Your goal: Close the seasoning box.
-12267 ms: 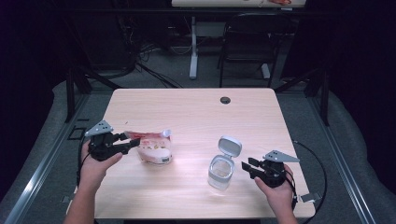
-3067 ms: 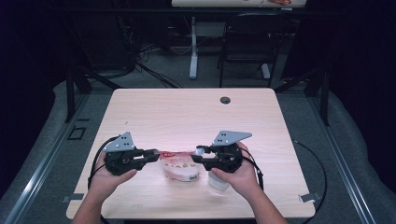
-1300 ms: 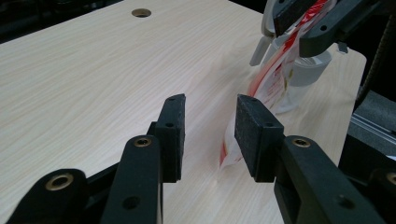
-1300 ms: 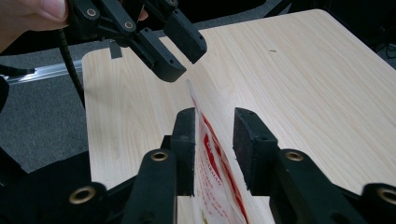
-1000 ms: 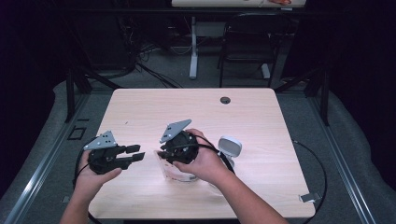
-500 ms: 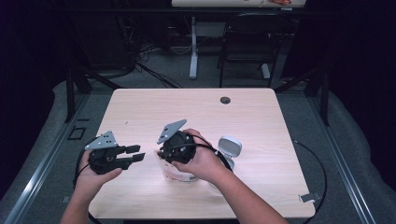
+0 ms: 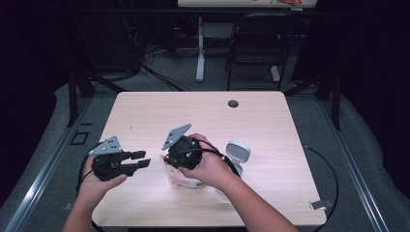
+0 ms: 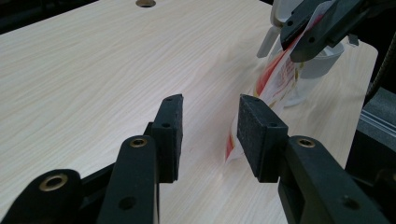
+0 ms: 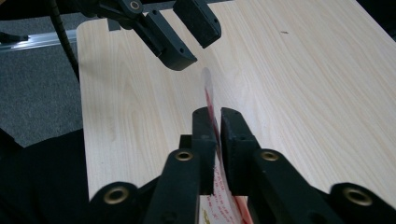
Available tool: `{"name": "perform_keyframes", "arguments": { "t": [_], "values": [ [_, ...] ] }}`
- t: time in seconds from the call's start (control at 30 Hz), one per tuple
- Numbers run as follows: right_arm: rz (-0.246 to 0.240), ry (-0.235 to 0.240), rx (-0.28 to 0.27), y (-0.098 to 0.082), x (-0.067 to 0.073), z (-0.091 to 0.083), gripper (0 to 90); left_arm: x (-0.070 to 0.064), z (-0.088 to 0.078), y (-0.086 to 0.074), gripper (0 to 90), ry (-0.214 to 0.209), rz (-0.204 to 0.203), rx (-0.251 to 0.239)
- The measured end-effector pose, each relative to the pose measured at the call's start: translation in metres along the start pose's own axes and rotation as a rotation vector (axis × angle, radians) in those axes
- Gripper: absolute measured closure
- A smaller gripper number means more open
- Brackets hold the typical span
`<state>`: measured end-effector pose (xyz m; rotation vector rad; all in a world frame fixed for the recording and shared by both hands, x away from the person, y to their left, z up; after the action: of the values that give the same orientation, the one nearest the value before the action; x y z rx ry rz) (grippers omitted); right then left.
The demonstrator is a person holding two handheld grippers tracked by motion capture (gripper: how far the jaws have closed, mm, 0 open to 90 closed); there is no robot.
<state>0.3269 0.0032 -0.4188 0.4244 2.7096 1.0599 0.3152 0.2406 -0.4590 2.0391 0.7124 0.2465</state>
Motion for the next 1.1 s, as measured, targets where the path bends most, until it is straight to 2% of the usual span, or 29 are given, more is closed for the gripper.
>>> {"name": "perform_keyframes", "arguments": {
  "t": [0.1, 0.27, 0.53, 0.67, 0.9, 1.1],
  "values": [
    [-0.024, 0.001, 0.008, 0.0, 0.0, -0.001, 89.6, 0.0, 0.001, -0.001, 61.1, -0.004, 0.002, 0.006],
    [-0.033, -0.01, 0.002, -0.001, -0.001, -0.003, 90.0, -0.001, 0.003, -0.001, 61.0, -0.004, 0.006, 0.012],
    [0.009, 0.001, -0.037, -0.009, -0.012, -0.014, 90.0, -0.003, 0.006, -0.001, 58.6, -0.013, 0.011, 0.015],
    [0.025, 0.003, -0.068, -0.013, -0.015, -0.019, 90.0, -0.008, 0.013, 0.0, 56.6, -0.032, 0.029, 0.023],
    [0.031, 0.012, -0.118, -0.014, -0.013, -0.03, 90.0, -0.013, 0.024, -0.002, 51.4, -0.071, 0.04, 0.042],
    [0.029, 0.014, -0.141, -0.013, -0.012, -0.038, 90.0, -0.014, 0.028, -0.004, 49.6, -0.098, 0.049, 0.034]
  ]
}}
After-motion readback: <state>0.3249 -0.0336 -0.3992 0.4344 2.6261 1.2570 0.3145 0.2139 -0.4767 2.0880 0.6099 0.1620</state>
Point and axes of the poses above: each handheld gripper's, and its own axes: z roughly forward along the jaws, y roughly out of its top, x roughly to its left, the point moved 1 cm from there along z, roughly forward along the jaws
